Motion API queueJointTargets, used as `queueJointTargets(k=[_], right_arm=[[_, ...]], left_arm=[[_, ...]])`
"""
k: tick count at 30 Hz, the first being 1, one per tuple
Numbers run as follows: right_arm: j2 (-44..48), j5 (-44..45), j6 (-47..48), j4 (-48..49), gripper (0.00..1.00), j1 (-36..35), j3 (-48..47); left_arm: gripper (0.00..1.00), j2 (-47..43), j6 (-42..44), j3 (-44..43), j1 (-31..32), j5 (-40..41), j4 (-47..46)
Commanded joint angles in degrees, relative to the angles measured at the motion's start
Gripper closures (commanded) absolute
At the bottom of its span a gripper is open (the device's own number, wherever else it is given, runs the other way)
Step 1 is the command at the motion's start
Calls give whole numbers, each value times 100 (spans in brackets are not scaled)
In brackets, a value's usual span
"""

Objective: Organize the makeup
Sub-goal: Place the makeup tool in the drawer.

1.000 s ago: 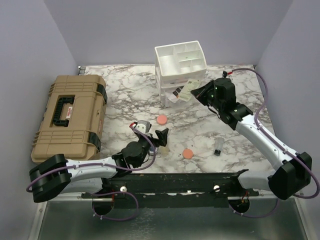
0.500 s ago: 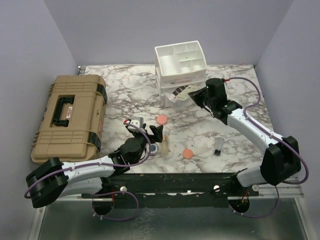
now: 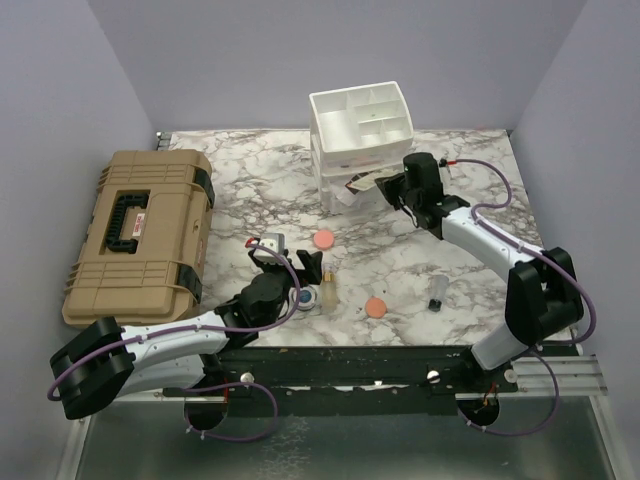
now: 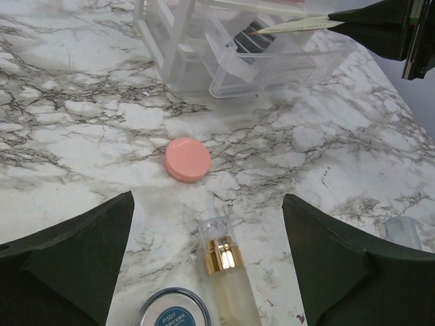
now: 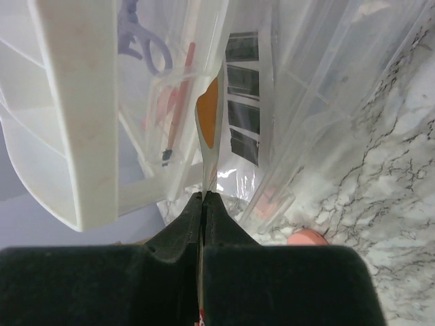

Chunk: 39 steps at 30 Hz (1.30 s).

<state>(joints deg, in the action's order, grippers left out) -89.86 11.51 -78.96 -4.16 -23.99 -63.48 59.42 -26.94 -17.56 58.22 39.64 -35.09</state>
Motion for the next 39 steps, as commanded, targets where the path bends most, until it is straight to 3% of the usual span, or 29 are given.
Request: queueJointTargets(k=[1,5,16,19,23,24,39], right_arm=[[-295,644,-196,276,99,57,-272],[-581,692,-276,55,99,96,-589],[-983,495,-553,1033,99,227,-363],[-1055,313,-508,977,87,255,-446],[-947,187,-332,1005,57,256,-382],[-892,167,-300,1036,54,262,-323],[141,-463,796,632,49,281,26]], left_arm=[[8,-59,-58,-163,-28,-133,165],[8,-141,-57,-177,-38,-118,228],[8,-201,-7,-251,-54,-92,297],[8,-165,13,-286,-51,-106,318],[8,-103,13,-322,-64,-114,316],[8,-91,13,-325,-65,-121,318],[8,114,-2,-445,-94,-245,318]])
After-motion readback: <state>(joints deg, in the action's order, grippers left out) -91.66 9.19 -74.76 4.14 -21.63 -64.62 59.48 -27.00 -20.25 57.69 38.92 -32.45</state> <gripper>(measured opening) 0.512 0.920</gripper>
